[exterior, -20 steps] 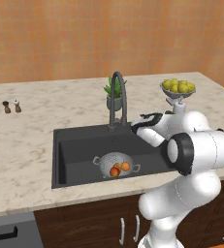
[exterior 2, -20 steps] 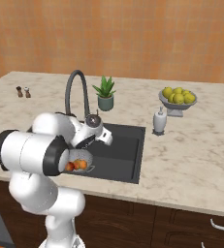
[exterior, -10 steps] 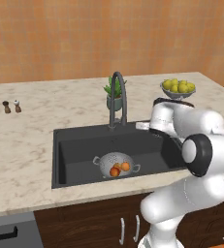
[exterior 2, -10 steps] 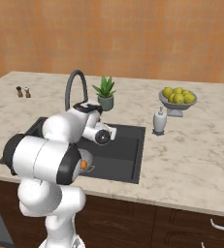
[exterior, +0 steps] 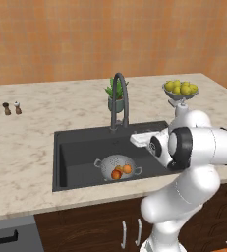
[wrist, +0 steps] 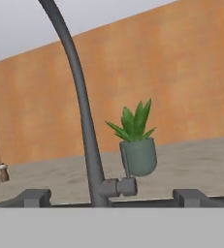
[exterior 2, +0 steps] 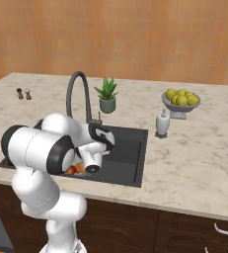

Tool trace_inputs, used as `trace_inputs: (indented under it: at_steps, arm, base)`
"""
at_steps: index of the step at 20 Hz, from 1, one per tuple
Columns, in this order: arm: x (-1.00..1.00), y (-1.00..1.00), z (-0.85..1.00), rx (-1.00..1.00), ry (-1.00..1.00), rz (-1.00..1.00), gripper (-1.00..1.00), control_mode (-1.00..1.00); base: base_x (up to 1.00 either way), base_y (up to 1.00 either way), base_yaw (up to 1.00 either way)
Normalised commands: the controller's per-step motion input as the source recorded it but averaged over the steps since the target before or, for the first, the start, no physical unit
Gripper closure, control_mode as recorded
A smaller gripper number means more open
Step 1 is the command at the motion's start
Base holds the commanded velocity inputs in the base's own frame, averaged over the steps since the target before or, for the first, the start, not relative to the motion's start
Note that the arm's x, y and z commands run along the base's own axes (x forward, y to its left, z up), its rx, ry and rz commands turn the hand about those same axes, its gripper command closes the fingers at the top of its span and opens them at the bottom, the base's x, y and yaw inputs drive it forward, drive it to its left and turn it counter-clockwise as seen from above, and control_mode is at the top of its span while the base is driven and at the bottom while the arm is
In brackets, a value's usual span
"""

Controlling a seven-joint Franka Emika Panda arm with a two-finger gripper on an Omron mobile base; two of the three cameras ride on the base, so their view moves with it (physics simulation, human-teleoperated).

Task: Put the colander in the sink, put the apple, tangerine, peach in the colander, and turn on the sink faucet and pour water over the colander.

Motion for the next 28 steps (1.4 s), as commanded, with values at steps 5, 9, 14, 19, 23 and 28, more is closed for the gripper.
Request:
trace_inputs:
  at_steps: [5, 9, 14, 19, 23, 28]
  arm:
    - [0.00, -0.25, 0.50, 0.07, -0.11, 0.00, -1.00, -1.00]
    - [0.23, -0.03, 0.39, 0.03, -0.01, 0.03, -1.00, -1.00]
    - [0.47, 0.03, 0.11, 0.01, 0.00, 0.06, -1.00, -1.00]
    - [0.17, 0.06, -0.09, 0.00, -0.04, 0.06, -1.00, -1.00]
    - [0.33, 0.16, 0.00, 0.00, -0.06, 0.00, -1.00, -1.00]
    - [0.27, 0.21, -0.06, 0.00, -0.05, 0.00, -1.00, -1.00]
  base:
    - [0.00, 0.00, 0.00]
    - [0.00, 0.00, 0.00]
    - [0.00, 0.00, 0.00]
    - [0.00, 0.00, 0.00]
    - [0.00, 0.00, 0.00]
    - [0.00, 0.00, 0.00]
